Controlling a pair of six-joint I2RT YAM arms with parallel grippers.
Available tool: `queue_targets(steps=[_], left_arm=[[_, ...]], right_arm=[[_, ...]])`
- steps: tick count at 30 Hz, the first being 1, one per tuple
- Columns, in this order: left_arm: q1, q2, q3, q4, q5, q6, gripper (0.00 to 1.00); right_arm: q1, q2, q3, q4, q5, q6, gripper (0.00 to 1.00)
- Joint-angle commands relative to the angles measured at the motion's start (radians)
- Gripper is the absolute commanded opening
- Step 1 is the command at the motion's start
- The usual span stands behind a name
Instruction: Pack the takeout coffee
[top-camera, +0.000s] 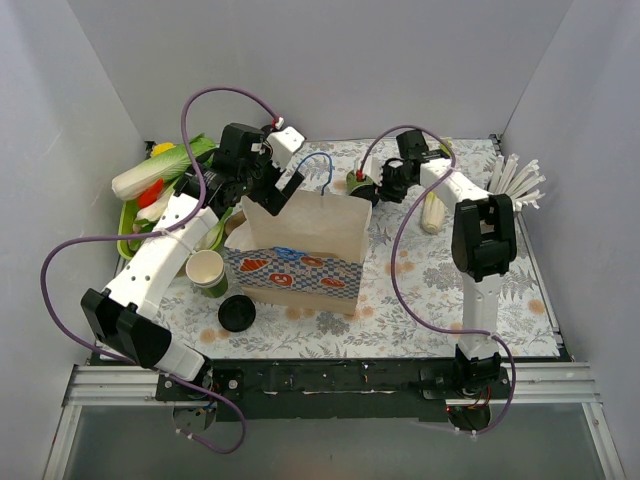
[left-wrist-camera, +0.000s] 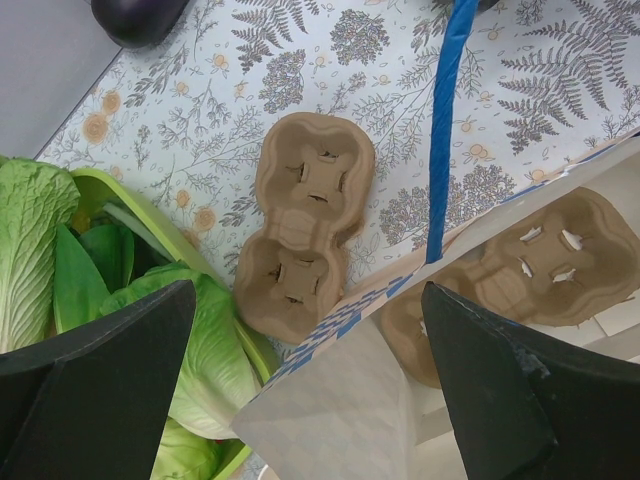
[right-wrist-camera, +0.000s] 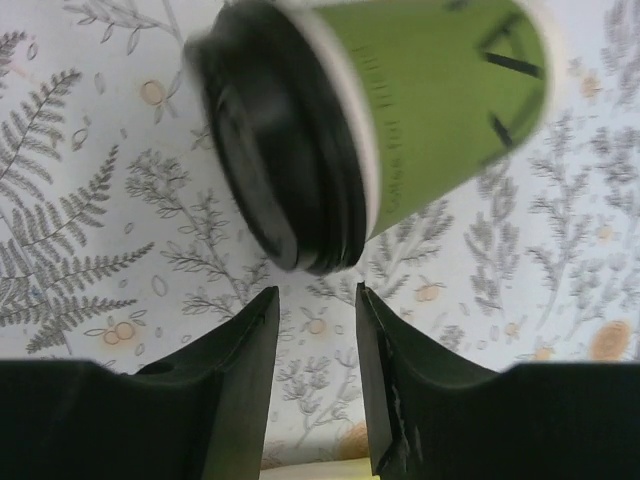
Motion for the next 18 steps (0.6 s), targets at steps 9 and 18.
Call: queue_targets(steps=[9,18], left_arm=[[0.014,-0.038,-0.016,0.019,0.005,0.005,0.98],[0.013,-0.085,-0.061,0.004,-0.012,0.017,0.98]], right_arm=[[0.047,-0.100,-0.152,0.180,0.096,0.050,0.45],[0.015,-0.172,-0.077,0.066,0.037,0.170,0.60]])
